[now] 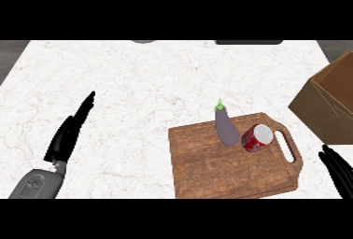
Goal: Pick the can from the cutting board and place it in the cardboard box
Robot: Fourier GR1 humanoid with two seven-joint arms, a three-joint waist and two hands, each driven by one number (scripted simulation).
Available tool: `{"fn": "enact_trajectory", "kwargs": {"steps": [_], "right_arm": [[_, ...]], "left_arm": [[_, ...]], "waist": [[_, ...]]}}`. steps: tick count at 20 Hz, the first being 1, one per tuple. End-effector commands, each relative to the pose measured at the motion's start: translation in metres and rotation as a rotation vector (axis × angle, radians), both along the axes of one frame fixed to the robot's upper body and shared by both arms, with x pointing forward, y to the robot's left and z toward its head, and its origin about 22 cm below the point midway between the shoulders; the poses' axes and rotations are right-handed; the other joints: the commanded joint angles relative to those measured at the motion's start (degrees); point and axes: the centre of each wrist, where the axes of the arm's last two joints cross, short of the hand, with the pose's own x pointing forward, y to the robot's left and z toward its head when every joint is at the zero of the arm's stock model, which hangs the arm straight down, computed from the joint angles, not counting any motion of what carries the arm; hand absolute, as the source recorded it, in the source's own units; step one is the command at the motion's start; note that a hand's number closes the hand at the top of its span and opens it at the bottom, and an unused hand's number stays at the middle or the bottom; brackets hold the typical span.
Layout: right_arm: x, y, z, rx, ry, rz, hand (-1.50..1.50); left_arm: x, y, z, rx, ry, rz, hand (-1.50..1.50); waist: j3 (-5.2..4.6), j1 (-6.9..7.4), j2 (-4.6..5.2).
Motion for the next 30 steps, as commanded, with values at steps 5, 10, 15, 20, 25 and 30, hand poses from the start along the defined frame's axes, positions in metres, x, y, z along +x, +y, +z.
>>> {"fn": "enact_trajectory", "kwargs": {"steps": [5, 10, 15, 20, 25, 30], "right_arm": [[0.024, 0.006, -0.025, -0.038, -0.014, -0.017, -1.5], [0.052, 0.023, -0.006, -0.058, -0.106, -0.038, -1.5], [0.063, 0.019, -0.02, -0.1, -0.015, 0.012, -1.5], [0.056, 0.038, -0.021, -0.086, -0.007, 0.009, -1.5], [0.078, 0.037, -0.044, -0.103, -0.007, -0.026, -1.5], [0.085, 0.044, -0.044, -0.091, 0.011, -0.005, -1.5]], "left_arm": [[-0.007, -0.009, -0.011, 0.0, -0.008, 0.0, 0.0], [-0.009, 0.008, -0.008, 0.008, -0.002, -0.006, 0.0], [-0.003, -0.007, -0.013, -0.003, 0.008, 0.006, 0.0], [0.004, 0.001, -0.018, 0.007, 0.007, 0.022, 0.0], [-0.002, -0.001, 0.0, 0.001, 0.012, -0.009, 0.0], [0.0, -0.003, -0.007, -0.012, 0.015, -0.007, 0.0]], "waist": [[0.03, -0.06, -0.02], [0.01, 0.08, -0.01], [0.02, 0.02, 0.03], [0.02, -0.14, 0.0], [0.03, 0.07, -0.01], [0.03, 0.01, -0.01]]}}
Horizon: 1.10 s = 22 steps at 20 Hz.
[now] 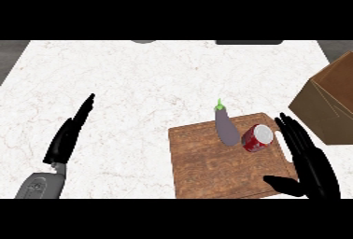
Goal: Pick the can from the cutting board and place it in the cardboard box
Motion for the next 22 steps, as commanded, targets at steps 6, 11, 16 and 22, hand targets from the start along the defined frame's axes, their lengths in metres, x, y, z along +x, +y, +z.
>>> {"fn": "enact_trajectory", "kwargs": {"steps": [6, 11, 16, 22], "right_arm": [[0.033, 0.017, -0.008, 0.012, 0.038, 0.043, -1.5], [0.036, 0.04, -0.008, 0.017, 0.039, 0.055, -1.5], [0.04, 0.012, -0.029, 0.018, 0.046, 0.061, -1.5], [0.043, 0.035, -0.029, -0.109, -0.051, 0.034, 1.5]], "left_arm": [[0.006, -0.009, -0.004, 0.004, -0.001, 0.002, 0.0], [0.002, -0.018, -0.018, 0.017, -0.011, 0.0, 0.0], [0.007, -0.003, 0.003, 0.003, 0.0, -0.007, 0.0], [-0.004, -0.011, 0.009, 0.008, -0.012, -0.003, 0.0]], "waist": [[0.0, 0.05, 0.04], [-0.01, 0.0, 0.04], [0.0, 0.04, 0.02], [0.01, 0.25, -0.04]]}}
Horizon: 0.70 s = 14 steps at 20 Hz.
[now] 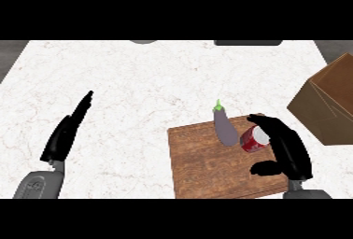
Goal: Pick the can from the cutting board and place it in the cardboard box
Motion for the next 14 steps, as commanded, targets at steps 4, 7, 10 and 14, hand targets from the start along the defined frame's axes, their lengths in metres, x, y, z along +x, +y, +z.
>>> {"fn": "enact_trajectory", "kwargs": {"steps": [4, 7, 10, 14], "right_arm": [[0.005, 0.012, -0.025, -0.089, -0.191, -0.024, 1.5], [-0.005, 0.019, -0.014, -0.091, -0.258, -0.044, 1.5], [0.01, 0.019, 0.004, -0.047, -0.292, -0.06, 1.5], [0.004, -0.001, 0.012, -0.053, -0.38, -0.129, 1.5]], "left_arm": [[-0.001, -0.025, 0.003, 0.008, 0.002, -0.02, 0.0], [0.002, -0.008, -0.012, -0.004, 0.021, 0.004, 0.0], [0.005, 0.007, -0.005, 0.004, -0.009, 0.011, 0.0], [-0.004, 0.007, 0.004, 0.0, -0.014, 0.0, 0.0]], "waist": [[0.6, 0.42, 0.37], [0.54, -0.06, 0.39], [0.54, 0.01, 0.39], [0.55, 0.14, 0.32]]}}
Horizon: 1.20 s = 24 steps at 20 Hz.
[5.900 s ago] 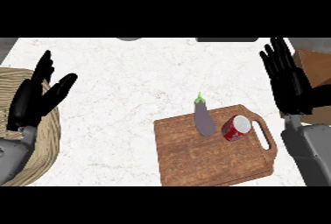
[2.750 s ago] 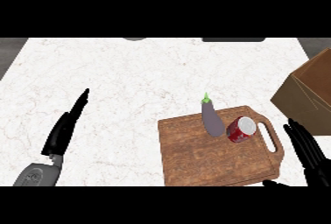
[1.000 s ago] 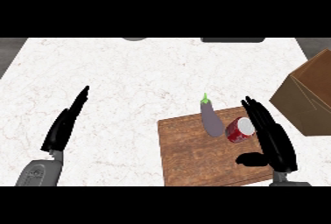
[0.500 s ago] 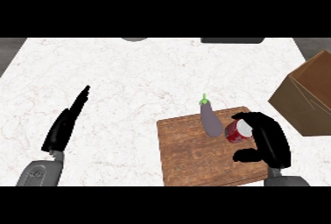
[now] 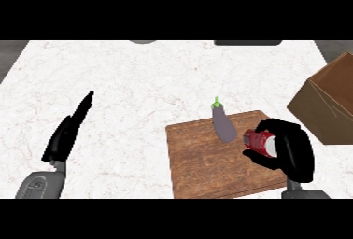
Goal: Pick the can from the cutting board and place it in the cardboard box
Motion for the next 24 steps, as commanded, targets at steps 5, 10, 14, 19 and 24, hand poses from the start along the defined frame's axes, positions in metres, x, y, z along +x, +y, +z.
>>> {"fn": "enact_trajectory", "kwargs": {"steps": [5, 10, 14, 19, 24], "right_arm": [[-0.041, -0.009, -0.001, -0.208, 0.128, 0.298, 1.5], [-0.074, -0.044, 0.01, -0.442, 0.332, 0.637, 1.5], [-0.104, -0.06, 0.086, -0.446, 0.243, 0.66, 1.5], [-0.11, -0.093, 0.149, -0.356, 0.09, 0.524, 1.5], [-0.122, -0.124, 0.196, -0.301, 0.074, 0.388, 1.5]], "left_arm": [[-0.005, 0.006, -0.007, 0.013, 0.007, 0.019, 0.0], [-0.007, 0.008, -0.004, 0.0, 0.007, 0.018, 0.0], [-0.014, 0.015, -0.006, 0.004, 0.015, 0.036, 0.0], [-0.015, -0.002, -0.016, 0.0, 0.011, 0.024, 0.0], [-0.019, -0.006, -0.023, -0.016, 0.014, 0.038, 0.0]], "waist": [[0.28, -0.31, 0.02], [0.21, -0.74, -0.19], [0.27, -1.57, -0.21], [0.34, -1.37, 0.02], [0.34, -1.26, 0.03]]}}
